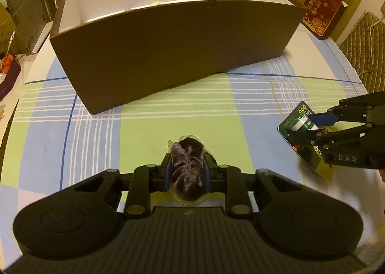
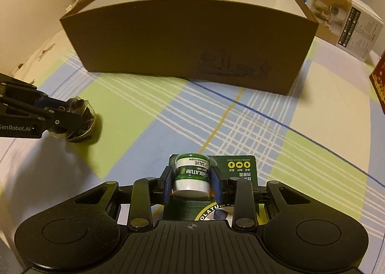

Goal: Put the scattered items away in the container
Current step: 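Carry the scrunchie and pill bottle card over the box and lower them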

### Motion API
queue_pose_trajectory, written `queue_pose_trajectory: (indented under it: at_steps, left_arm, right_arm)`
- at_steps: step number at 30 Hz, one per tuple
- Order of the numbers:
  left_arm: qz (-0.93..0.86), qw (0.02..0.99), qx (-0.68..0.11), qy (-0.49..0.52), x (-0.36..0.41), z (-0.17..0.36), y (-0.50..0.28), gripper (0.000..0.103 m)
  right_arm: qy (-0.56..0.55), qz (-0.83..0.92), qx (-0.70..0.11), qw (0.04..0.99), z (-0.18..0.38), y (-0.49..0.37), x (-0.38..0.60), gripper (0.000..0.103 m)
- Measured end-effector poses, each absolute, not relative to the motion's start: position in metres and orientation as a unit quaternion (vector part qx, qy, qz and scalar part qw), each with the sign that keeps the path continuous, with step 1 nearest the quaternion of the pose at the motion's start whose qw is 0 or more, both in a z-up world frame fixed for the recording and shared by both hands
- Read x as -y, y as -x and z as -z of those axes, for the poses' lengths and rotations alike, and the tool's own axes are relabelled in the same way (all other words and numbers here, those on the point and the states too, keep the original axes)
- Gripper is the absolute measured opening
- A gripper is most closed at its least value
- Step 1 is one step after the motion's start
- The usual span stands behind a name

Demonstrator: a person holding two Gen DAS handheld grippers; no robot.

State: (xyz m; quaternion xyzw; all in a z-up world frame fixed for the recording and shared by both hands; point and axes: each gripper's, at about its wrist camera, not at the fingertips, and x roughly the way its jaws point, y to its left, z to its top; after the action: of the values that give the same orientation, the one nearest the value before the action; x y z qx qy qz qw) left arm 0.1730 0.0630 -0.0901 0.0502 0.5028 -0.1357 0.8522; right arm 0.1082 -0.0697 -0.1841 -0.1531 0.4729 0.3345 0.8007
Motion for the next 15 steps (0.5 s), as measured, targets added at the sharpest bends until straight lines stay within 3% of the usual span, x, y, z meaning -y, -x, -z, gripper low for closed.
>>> queue_pose_trajectory:
  at_steps: [8, 15]
  left_arm:
    - [0.135, 0.863, -0.486, -0.033, -0.071, 0.064, -0.162, 0.020]
    - [0.140, 0.876, -0.461, -0.023, -0.075, 0.033, -0.159, 0.020]
  right_arm:
    - [0.128, -0.375, -0.465, 0.792, 0.160, -0.105, 0.070, 0.036]
    - [0.018, -0.414, -0.477, 0.775, 0.133, -0.116, 0.087, 0.036]
